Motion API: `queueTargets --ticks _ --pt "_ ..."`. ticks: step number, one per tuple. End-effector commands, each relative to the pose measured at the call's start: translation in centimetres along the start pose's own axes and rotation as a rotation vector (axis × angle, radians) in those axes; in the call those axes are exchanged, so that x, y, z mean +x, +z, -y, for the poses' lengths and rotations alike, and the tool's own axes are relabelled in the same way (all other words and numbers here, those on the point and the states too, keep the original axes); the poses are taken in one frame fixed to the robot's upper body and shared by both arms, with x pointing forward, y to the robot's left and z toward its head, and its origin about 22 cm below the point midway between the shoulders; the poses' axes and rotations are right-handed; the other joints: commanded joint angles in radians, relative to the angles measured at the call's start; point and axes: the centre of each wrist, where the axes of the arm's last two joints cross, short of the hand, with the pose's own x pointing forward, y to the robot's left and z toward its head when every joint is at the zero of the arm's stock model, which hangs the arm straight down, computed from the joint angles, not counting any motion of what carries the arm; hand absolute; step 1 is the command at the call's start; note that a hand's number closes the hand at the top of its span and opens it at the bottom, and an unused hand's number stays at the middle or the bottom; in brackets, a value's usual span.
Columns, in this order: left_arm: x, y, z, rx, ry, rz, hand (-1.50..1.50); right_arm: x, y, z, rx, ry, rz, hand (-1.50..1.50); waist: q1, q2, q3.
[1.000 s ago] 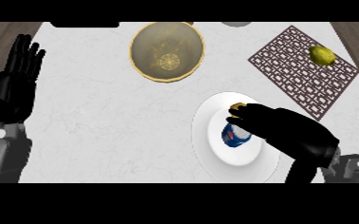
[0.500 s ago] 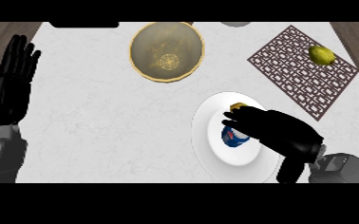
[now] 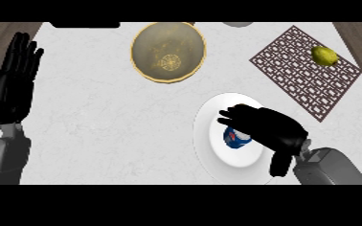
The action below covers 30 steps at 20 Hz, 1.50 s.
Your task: Pick the can from the plate and place it in the bowl
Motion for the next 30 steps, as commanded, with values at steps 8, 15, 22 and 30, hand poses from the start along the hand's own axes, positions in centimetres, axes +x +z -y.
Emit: queueTargets --ticks 8,15,22,30 --pt "0.8 -0.6 -0.9 0.006 -0.001 -0.007 0.00 -0.2 -2.5 -3.1 0.036 -0.004 -0.058 -1.50 -0.001 0.000 0.000" --pt "-1.9 0.4 0.9 -0.010 0.016 -0.015 0.00 -0.9 -5.5 -2.3 0.042 0.031 -0.102 -1.50 0.002 0.002 0.000" --pt "-0.3 0.1 0.4 -0.010 0.002 0.004 0.00 -1.2 -6.0 -4.5 -0.094 0.034 0.011 1.50 0.002 0.001 0.000" --pt "0.2 0.3 0.6 -0.008 0.003 0.022 0.00 -14.8 5.5 0.0 -0.169 -0.083 -0.541 1.50 0.012 0.026 0.003"
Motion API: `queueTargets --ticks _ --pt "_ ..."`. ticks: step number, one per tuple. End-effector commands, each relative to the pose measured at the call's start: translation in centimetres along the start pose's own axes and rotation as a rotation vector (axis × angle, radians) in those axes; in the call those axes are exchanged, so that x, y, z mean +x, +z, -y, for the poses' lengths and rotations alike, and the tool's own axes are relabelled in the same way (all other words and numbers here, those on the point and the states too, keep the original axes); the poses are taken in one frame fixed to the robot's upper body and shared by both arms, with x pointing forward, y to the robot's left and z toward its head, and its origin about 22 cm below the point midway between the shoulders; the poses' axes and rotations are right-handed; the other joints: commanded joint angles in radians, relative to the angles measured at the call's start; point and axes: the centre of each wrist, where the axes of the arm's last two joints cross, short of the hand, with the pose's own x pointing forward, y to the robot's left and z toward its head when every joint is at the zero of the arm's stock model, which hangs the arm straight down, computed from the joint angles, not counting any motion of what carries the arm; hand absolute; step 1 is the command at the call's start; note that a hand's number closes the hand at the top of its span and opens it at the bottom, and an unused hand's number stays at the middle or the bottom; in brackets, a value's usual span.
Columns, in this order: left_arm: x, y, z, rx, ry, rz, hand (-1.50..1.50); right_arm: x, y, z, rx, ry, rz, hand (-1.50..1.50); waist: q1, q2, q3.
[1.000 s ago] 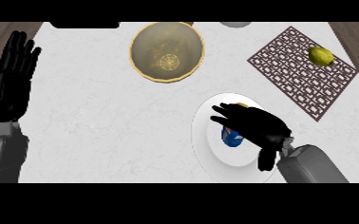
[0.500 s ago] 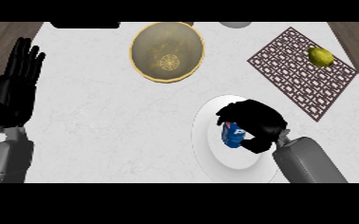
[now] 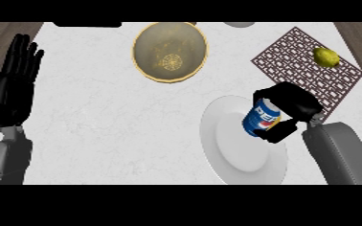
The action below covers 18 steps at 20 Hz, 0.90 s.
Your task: Pick the can from the plate and place it in the bowl
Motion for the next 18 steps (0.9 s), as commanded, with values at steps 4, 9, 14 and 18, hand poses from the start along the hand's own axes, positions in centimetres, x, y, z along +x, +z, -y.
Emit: queueTargets --ticks 4,9,14,18 --pt "0.1 -0.4 0.9 -0.018 0.011 0.011 0.00 -11.7 6.8 5.0 -0.077 -0.091 -0.493 1.50 0.034 0.025 0.008" --pt "-0.7 -0.7 1.1 -0.045 0.018 0.007 0.00 -14.5 7.1 6.4 -0.130 -0.050 -0.529 1.50 0.042 0.021 0.007" --pt "-0.8 0.1 0.2 -0.024 0.004 0.016 0.00 -14.9 7.4 10.5 -0.308 -0.015 -0.537 1.50 0.023 0.009 0.005" --pt "0.8 -1.8 1.4 -0.018 0.011 -0.009 0.00 -14.6 7.4 13.6 -0.357 -0.057 -0.396 1.50 0.007 0.005 0.005"
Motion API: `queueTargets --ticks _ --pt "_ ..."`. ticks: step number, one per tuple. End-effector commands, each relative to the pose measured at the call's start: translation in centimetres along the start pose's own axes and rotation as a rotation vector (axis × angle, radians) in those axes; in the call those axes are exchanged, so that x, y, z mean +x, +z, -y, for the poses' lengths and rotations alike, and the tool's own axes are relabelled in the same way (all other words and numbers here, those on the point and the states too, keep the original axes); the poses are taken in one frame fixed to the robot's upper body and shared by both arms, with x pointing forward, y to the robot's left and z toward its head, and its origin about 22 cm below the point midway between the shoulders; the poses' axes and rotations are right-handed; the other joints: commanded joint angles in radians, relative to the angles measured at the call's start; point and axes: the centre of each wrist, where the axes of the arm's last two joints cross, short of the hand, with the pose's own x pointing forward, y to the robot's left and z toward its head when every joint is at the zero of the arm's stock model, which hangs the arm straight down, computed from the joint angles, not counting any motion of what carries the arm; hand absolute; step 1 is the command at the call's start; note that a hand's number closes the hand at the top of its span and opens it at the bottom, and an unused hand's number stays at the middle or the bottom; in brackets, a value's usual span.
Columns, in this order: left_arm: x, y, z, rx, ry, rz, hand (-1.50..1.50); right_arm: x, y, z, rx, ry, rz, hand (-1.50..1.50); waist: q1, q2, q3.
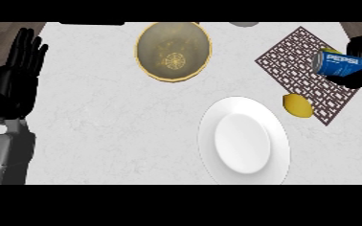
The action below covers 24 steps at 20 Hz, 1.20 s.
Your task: Pick the can from the plate and place it in the bowl
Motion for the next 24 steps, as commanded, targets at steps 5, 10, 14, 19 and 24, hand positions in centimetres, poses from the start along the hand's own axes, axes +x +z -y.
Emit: queueTargets --ticks 5,10,14,19,24 --pt "-1.3 1.1 -0.7 0.026 -0.001 -0.011 0.00 4.1 -1.6 7.4 -0.161 -0.127 0.242 1.50 -0.032 -0.015 -0.003" --pt "-0.1 1.3 -2.7 0.040 -0.035 -0.013 0.00 7.7 -2.1 11.3 -0.191 -0.287 0.388 1.50 -0.034 -0.020 -0.003" --pt "-0.2 0.3 -0.5 0.034 -0.019 -0.013 0.00 9.6 -2.1 14.0 -0.185 -0.443 0.470 1.50 -0.041 -0.017 -0.003" --pt "-0.8 1.3 0.0 0.040 -0.024 -0.025 0.00 17.8 -3.1 14.2 -0.111 -0.459 0.466 1.50 -0.035 -0.017 -0.003" --pt "0.0 0.0 -1.3 0.022 -0.003 -0.007 0.00 24.1 -4.2 15.6 -0.075 -0.455 0.473 1.50 -0.018 -0.010 -0.003"
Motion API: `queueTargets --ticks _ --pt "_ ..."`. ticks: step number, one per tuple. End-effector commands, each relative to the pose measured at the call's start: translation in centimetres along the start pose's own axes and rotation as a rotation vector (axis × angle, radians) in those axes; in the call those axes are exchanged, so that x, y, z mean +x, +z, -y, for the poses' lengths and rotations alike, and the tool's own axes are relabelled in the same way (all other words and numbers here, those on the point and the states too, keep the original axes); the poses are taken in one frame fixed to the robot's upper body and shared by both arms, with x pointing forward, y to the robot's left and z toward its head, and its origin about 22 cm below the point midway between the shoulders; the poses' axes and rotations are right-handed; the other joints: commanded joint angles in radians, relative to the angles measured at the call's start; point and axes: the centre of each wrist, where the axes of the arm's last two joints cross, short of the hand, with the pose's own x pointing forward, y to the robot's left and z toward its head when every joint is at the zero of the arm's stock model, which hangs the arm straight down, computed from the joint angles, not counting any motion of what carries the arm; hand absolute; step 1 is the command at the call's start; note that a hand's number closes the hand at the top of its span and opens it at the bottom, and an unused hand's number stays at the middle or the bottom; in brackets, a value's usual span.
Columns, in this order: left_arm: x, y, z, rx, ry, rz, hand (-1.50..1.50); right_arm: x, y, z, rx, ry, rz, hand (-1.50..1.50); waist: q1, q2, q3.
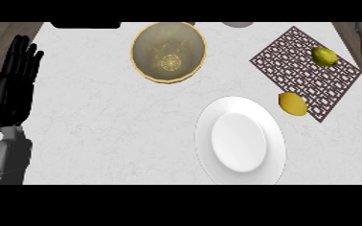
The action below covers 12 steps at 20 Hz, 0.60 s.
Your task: Pick the can from the plate and place it in the bowl
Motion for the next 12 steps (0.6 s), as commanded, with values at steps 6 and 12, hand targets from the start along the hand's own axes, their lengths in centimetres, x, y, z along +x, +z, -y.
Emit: queueTargets --ticks 6,12 --pt "0.4 -0.2 0.0 -0.031 0.001 -0.003 0.00 6.8 -5.6 -8.3 0.128 0.006 -0.019 1.50 0.019 0.008 0.000" --pt "0.3 0.2 0.0 -0.035 0.008 0.003 0.00 8.5 -7.6 -12.5 0.198 -0.002 -0.045 1.50 0.023 0.011 0.000"
